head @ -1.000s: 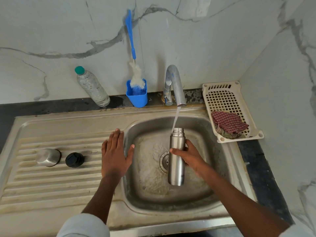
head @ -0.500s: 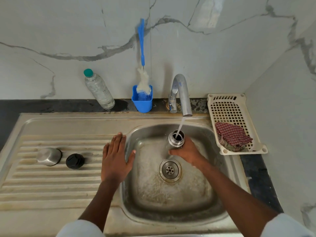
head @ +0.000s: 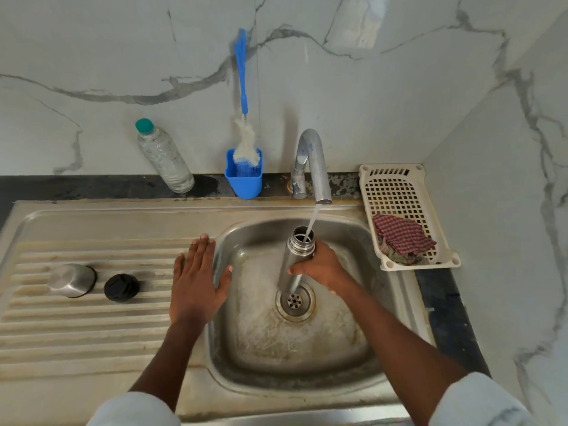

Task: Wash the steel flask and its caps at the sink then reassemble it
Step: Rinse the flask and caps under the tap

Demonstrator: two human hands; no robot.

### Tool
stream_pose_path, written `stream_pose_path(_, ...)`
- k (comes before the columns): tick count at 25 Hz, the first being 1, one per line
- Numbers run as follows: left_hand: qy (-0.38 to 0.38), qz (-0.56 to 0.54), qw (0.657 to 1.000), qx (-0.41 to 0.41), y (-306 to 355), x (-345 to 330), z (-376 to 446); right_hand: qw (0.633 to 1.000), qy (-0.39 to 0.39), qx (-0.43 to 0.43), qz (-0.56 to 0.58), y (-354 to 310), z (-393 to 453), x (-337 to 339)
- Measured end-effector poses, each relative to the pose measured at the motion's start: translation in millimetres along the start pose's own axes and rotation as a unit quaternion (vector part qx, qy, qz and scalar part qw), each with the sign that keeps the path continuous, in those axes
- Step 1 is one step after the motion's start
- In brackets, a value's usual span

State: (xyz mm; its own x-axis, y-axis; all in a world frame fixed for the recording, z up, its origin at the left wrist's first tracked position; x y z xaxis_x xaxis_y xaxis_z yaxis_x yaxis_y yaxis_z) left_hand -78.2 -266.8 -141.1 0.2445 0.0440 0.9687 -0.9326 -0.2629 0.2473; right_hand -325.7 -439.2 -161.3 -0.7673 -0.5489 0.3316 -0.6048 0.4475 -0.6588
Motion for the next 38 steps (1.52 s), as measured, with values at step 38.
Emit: stream_pose_path(38, 0.003, 0.0, 1.0, 0.006, 1, 1, 1, 0.523, -0.239, -0.169, 0.801, -19, -14, -60)
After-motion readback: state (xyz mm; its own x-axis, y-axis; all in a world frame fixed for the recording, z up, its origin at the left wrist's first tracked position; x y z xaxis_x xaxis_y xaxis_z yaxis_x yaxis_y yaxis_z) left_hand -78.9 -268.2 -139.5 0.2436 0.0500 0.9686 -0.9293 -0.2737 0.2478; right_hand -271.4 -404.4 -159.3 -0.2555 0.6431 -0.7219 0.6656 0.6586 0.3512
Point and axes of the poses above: each hand's wrist, its own z-axis towards the middle knuckle, its own x-axis out of the back of the hand, y = z × x, the point moved 8 cm from there along z, towards the middle knuckle, and after that the axes turned 14 degrees about -x, right-handed, at the moved point
